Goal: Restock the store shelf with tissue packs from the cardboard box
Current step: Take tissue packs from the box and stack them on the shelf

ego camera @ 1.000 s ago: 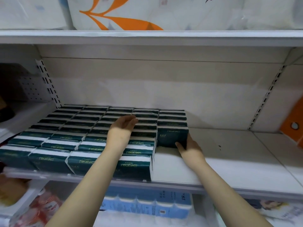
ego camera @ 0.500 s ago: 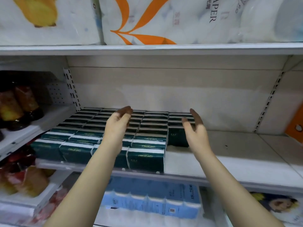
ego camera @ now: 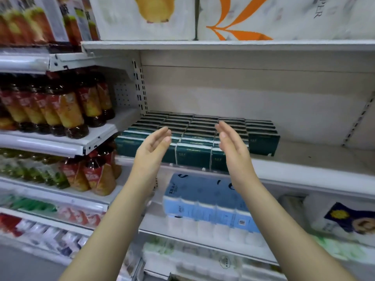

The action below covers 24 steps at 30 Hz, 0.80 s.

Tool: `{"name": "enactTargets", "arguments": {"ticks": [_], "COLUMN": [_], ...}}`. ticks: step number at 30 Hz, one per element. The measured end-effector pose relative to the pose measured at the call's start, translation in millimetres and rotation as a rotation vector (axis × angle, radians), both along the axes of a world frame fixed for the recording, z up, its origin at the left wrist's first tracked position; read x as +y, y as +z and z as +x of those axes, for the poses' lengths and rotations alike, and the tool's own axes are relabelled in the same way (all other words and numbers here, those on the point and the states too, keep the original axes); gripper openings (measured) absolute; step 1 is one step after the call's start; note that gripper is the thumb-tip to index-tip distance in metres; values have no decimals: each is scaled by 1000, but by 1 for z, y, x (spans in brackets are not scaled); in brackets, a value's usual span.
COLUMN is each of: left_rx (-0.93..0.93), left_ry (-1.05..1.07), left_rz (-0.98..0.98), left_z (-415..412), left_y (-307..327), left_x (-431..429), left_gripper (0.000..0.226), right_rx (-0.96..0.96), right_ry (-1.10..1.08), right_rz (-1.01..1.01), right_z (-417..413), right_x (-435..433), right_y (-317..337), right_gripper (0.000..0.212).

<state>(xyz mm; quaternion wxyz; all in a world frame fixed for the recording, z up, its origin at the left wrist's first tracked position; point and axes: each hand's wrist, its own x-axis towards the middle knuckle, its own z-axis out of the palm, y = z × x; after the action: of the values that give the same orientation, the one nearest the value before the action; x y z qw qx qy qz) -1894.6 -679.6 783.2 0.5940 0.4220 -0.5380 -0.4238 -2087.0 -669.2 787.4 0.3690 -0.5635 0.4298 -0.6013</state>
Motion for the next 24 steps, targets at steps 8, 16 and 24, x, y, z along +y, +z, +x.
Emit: {"name": "enactTargets", "arguments": {"ticks": [8,16,24], "left_rx": [17,38,44], "left_ry": [60,163,235], "left_rz": [78,258,567], "left_z": [33,36,20], "left_y": [-32,-99,-224], "left_x": [38,58,89], "left_gripper": [26,31,34], "right_rx": [17,75,209], "right_ry": [120,251,352], "right_rz": [92,278,565], "right_z": [37,44,38], "right_x": [26,26,36], "right_y": [-30,-93,-211], "right_gripper": [36,33,34]}}
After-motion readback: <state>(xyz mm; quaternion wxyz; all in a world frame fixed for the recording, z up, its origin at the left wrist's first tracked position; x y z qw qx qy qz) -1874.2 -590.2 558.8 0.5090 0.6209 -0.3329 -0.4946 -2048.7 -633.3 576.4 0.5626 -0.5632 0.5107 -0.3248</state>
